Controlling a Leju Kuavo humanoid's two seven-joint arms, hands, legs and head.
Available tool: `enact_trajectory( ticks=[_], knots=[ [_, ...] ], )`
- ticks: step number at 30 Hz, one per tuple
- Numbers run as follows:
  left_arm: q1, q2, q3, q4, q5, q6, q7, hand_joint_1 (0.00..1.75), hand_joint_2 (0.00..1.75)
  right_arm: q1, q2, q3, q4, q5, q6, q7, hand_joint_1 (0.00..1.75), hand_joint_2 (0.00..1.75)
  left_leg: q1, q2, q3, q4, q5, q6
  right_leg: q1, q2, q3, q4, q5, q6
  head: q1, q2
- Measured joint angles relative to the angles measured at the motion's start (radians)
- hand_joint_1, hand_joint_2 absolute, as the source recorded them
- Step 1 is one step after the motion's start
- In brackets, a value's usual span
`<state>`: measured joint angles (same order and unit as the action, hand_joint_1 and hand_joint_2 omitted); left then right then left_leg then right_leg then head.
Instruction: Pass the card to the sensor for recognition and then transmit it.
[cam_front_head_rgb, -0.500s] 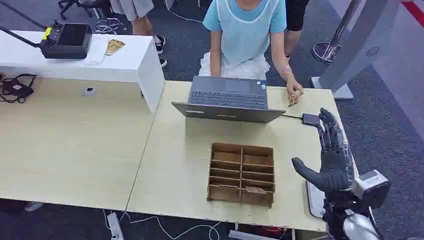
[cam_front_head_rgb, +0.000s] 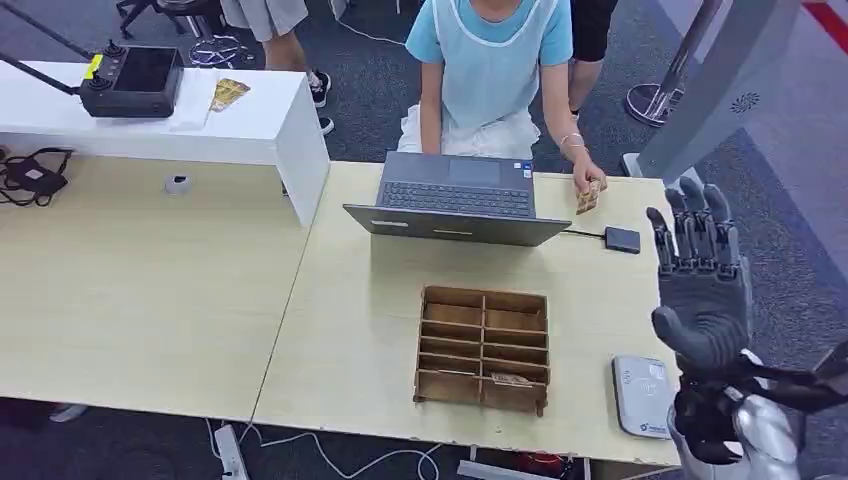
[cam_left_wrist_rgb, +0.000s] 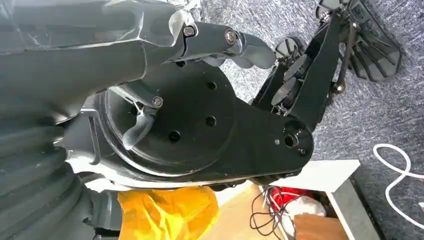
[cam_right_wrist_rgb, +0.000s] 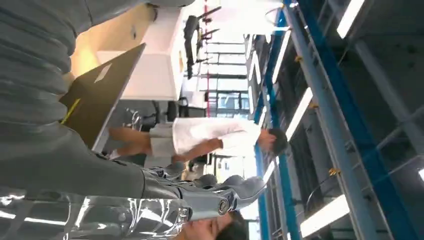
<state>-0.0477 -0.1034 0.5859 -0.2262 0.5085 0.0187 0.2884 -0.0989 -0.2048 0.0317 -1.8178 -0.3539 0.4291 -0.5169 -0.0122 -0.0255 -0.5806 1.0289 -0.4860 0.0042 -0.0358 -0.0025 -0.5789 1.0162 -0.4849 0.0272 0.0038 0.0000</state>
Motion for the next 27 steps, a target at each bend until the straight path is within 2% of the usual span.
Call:
enact_trajectory(
  ticks=[6,10,15,18,22,27],
  knots=[
    [0.0,0.0,0.0,0.0,0.0,-0.001,0.0,0.0,1.75,-0.002,0.012,-0.022,0.012,-0.015,0.044,0.004,0.0,1.75,0.0,0.0,0.0,0.0,0.0,0.0,0.0,0.0,0.0,0.0,0.0,0.0,0.0,0.0],
    [0.001,0.0,0.0,0.0,0.0,-0.001,0.0,0.0,1.75,-0.002,0.015,-0.023,0.015,0.059,0.008,0.013,0.0,1.75,0.0,0.0,0.0,0.0,0.0,0.0,0.0,0.0,0.0,0.0,0.0,0.0,0.0,0.0],
    [0.0,0.0,0.001,0.0,0.0,0.0,0.003,0.0,1.75,-0.002,0.014,-0.023,0.018,0.24,-0.138,0.012,0.0,1.75,0.0,0.0,0.0,0.0,0.0,0.0,0.0,0.0,0.0,0.0,0.0,0.0,0.0,0.0],
    [0.0,0.0,0.002,0.0,0.0,0.0,0.008,0.0,1.75,-0.002,0.011,-0.016,0.022,0.381,-0.259,0.029,0.0,1.75,0.0,0.0,0.0,0.0,0.0,0.0,0.0,0.0,0.0,0.0,0.0,0.0,0.0,0.0],
    [-0.001,0.0,0.002,0.0,0.0,0.0,0.013,0.0,1.75,-0.022,0.002,0.013,0.028,0.458,-0.36,0.063,0.0,1.75,0.0,0.0,0.0,0.0,0.0,0.0,0.0,0.0,0.0,0.0,0.0,0.0,0.0,0.0],
    [-0.002,0.002,0.002,0.0,0.0,0.0,0.018,0.0,1.75,-0.096,-0.013,0.073,0.041,0.568,-0.452,0.127,0.0,1.75,0.0,0.0,0.0,0.0,0.0,0.0,0.0,0.0,0.0,0.001,0.0,0.0,0.0,0.0]
  ],
)
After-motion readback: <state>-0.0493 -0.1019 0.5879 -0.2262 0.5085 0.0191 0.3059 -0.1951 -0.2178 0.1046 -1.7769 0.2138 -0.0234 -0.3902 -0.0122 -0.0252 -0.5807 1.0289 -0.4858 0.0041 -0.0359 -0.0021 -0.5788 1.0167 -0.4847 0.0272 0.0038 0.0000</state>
